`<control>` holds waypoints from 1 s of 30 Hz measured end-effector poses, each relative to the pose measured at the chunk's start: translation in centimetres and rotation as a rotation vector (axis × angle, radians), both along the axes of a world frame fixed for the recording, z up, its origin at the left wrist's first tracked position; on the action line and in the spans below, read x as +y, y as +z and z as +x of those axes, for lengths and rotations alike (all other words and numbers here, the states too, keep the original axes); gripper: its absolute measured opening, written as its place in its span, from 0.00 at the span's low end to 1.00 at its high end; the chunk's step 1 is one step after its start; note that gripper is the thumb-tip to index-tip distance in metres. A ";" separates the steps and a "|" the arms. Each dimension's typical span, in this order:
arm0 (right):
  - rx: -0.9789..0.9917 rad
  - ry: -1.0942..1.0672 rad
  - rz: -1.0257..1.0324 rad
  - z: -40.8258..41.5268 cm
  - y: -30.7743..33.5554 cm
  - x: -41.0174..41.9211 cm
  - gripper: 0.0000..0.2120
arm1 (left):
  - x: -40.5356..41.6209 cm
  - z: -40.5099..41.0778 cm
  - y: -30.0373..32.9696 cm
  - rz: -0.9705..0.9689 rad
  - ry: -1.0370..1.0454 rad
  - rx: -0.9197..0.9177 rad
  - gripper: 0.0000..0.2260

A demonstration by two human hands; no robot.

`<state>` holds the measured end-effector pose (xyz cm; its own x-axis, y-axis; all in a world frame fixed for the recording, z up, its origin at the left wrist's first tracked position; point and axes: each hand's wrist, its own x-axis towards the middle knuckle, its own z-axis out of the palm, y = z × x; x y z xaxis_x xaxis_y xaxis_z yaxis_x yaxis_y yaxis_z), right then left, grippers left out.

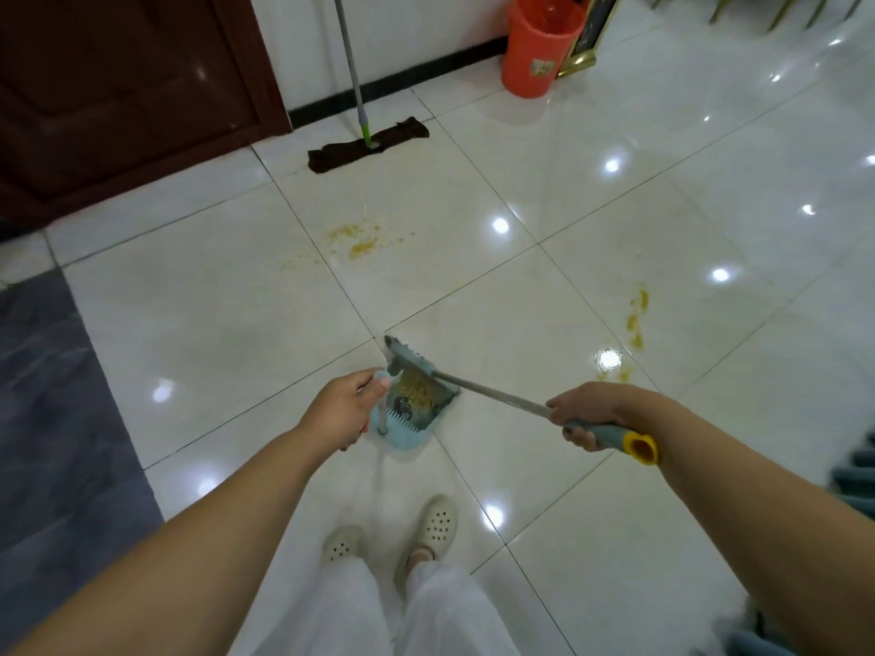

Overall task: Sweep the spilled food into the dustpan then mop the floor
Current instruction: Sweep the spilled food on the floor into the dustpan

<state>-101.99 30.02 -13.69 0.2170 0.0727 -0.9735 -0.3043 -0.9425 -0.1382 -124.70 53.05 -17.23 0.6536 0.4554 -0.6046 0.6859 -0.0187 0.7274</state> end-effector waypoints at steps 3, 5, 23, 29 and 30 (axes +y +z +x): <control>-0.054 -0.002 -0.001 -0.7 -1.0 1.2 0.18 | 0.5 -1.3 0.4 0.004 -0.015 -0.014 0.08; -0.076 -0.029 -0.005 -1.4 -2.1 2.0 0.13 | 1.0 -2.3 0.5 -0.003 -0.015 -0.007 0.08; 0.025 -0.113 -0.003 -6.3 -1.3 1.0 0.11 | 2.6 -5.9 -0.2 -0.048 -0.010 0.002 0.14; -0.048 -0.172 -0.016 -8.3 -3.4 2.9 0.08 | 2.9 -8.0 0.5 -0.025 -0.027 0.009 0.13; -0.039 -0.183 -0.015 -9.1 -3.8 3.3 0.08 | 3.0 -8.3 0.5 -0.021 -0.027 0.014 0.13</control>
